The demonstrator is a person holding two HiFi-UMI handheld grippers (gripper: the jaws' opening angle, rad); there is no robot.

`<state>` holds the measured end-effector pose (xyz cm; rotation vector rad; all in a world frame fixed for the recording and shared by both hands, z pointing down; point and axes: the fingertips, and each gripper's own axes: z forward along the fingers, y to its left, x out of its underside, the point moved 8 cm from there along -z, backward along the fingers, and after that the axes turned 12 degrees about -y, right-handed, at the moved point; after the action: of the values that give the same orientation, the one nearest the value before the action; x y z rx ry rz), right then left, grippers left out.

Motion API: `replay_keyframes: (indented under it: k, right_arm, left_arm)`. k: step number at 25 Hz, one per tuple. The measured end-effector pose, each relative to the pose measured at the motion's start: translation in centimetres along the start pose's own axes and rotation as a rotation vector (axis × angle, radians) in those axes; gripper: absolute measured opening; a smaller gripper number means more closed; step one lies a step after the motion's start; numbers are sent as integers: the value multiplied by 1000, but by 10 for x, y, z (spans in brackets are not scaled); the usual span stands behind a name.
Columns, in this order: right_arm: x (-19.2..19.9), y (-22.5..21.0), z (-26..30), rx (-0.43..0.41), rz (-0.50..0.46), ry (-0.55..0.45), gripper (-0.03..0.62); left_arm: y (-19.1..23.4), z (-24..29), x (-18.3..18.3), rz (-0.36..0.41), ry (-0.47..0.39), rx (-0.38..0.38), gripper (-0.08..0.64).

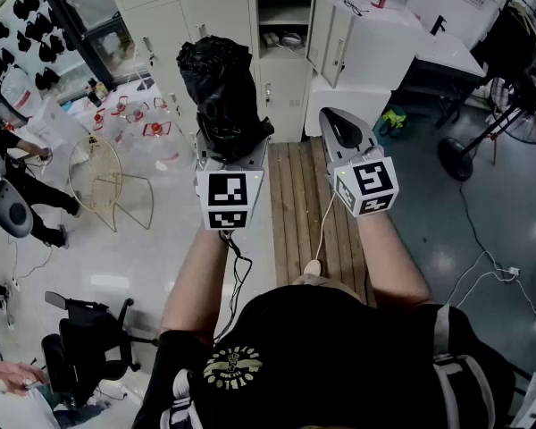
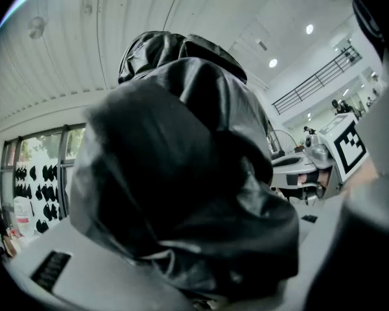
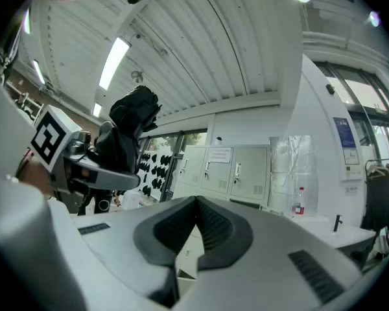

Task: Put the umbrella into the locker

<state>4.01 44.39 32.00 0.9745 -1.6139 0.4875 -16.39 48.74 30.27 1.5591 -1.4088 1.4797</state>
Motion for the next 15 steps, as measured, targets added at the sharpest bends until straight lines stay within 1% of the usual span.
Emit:
replay_keyframes:
  k: [3, 6, 8, 12, 15]
  right_arm:
    - [-24, -10, 23, -46, -67, -20, 29]
    - [-39, -9, 35, -90, -120, -38, 31]
    - [-28, 3, 24, -86, -97, -26, 31]
    - [9, 28, -18, -105, 25, 44, 31]
    - [26, 35, -40, -80, 44, 72, 31]
  left_arm:
    - [-5, 13, -8, -27, -22, 1, 287]
    - [2, 14, 2, -60, -19, -20, 287]
    - [8, 1, 18, -85, 2, -42, 287]
    - [6, -30, 47, -151, 58, -54, 287]
    - [5, -47, 66, -159, 88, -48, 287]
